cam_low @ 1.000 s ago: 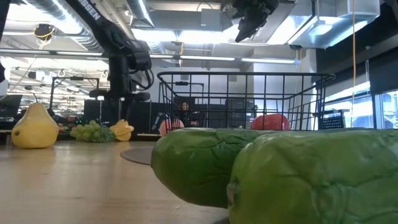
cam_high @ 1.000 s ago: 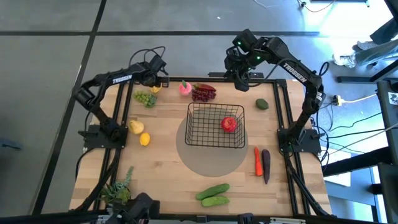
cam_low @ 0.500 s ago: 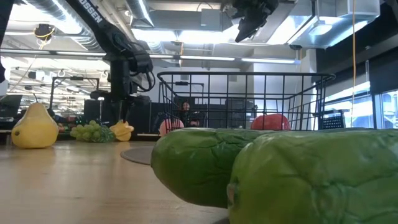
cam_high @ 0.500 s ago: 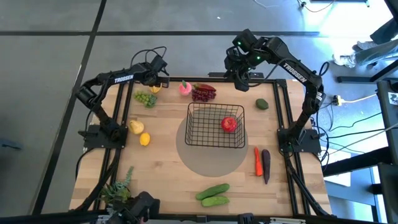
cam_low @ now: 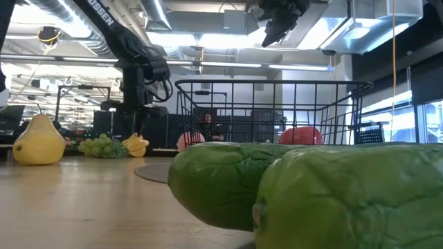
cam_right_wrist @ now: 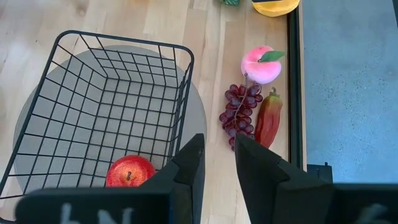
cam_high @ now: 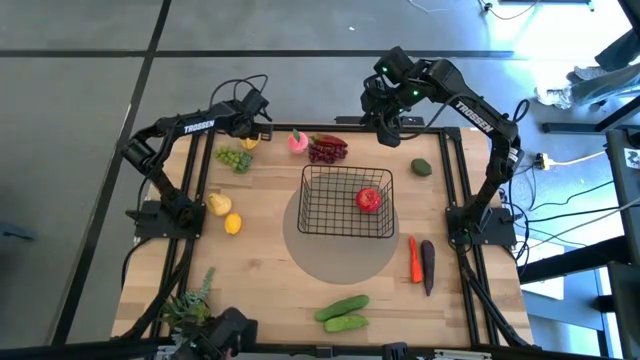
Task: Build produce basket
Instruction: Put the yellow star fruit into the black wire basket
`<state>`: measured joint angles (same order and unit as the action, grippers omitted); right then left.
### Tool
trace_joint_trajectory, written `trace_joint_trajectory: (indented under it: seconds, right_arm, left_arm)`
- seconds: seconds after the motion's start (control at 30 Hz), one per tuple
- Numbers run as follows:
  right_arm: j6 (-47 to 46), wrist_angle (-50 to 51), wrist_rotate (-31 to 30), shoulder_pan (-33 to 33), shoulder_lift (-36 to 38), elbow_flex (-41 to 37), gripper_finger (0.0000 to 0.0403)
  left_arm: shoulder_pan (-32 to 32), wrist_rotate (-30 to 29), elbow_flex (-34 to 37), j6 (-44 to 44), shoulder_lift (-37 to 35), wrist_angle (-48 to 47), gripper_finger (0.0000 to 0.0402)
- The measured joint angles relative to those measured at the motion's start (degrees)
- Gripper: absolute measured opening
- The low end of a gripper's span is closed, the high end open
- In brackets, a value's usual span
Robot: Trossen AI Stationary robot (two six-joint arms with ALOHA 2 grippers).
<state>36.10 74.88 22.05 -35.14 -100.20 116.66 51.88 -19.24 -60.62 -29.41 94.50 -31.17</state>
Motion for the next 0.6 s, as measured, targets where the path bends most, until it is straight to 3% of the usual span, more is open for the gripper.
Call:
trace_joint_trajectory:
  seconds: [0.6]
  right_arm:
    - [0.02,0.01,-0.01,0.00,0.00,0.00,0.0083]
  left_arm:
    - [0.74,0.98,0.00,-0.07,0.02,1.06,0.0110]
